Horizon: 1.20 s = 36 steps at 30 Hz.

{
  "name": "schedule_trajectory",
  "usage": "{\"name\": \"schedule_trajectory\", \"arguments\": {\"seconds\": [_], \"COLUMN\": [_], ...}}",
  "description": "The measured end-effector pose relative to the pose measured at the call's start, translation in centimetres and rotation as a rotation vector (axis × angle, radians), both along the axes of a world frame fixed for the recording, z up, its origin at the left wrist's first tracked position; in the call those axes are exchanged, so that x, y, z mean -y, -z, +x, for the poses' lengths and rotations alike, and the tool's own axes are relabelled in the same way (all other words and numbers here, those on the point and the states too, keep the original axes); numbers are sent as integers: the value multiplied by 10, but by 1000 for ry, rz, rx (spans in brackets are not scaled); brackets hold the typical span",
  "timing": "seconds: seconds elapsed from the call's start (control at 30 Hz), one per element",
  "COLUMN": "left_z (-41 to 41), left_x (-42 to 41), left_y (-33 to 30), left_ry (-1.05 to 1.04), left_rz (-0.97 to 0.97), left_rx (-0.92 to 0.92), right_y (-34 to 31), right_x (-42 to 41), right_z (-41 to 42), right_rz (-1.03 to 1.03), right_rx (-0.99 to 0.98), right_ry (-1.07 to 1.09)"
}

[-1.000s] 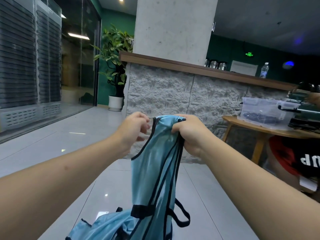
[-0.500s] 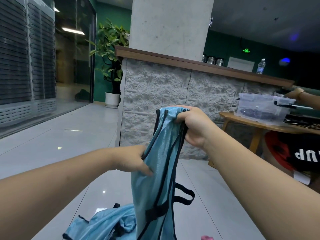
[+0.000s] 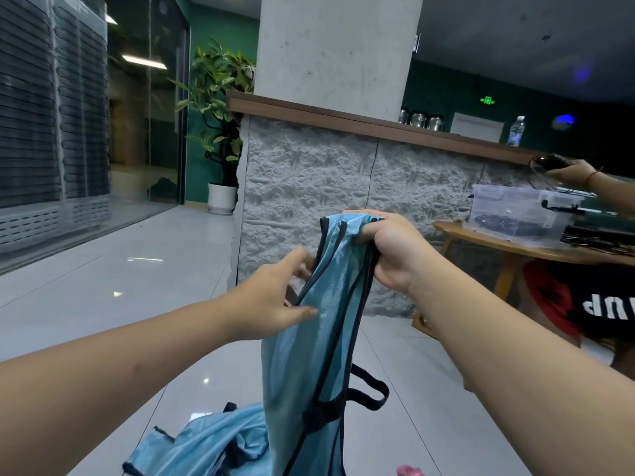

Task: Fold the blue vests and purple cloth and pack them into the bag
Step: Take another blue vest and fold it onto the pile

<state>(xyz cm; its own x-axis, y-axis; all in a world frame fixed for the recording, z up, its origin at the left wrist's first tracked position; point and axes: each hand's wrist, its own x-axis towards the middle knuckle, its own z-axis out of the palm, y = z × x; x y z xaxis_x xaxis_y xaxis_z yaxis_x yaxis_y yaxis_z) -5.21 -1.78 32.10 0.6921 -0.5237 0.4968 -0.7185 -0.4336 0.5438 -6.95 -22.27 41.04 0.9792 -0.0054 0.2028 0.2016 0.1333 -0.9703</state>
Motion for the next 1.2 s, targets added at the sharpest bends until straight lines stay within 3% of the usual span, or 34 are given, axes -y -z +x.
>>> {"name": "schedule_trajectory", "arguments": {"seconds": [0.23, 0.7, 0.8, 0.93, 1.2], "left_z": [-2, 10, 11, 15, 20], "left_x": [3, 0, 1, 5, -14], "left_y": [6, 21, 21, 24, 24], "left_ry": [0, -69, -60, -159, -237], "left_rz": [-106, -27, 134, 437, 696], "left_rx": [158, 292, 310, 42, -5], "right_y": [2, 12, 14, 14, 11], "right_x": [0, 5, 5, 4, 13], "right_z": [0, 5, 6, 6, 6], "right_rz": [20, 38, 56, 46, -34], "right_rx": [-16, -41, -48, -47, -35], "right_ry": [23, 43, 22, -14, 69]}}
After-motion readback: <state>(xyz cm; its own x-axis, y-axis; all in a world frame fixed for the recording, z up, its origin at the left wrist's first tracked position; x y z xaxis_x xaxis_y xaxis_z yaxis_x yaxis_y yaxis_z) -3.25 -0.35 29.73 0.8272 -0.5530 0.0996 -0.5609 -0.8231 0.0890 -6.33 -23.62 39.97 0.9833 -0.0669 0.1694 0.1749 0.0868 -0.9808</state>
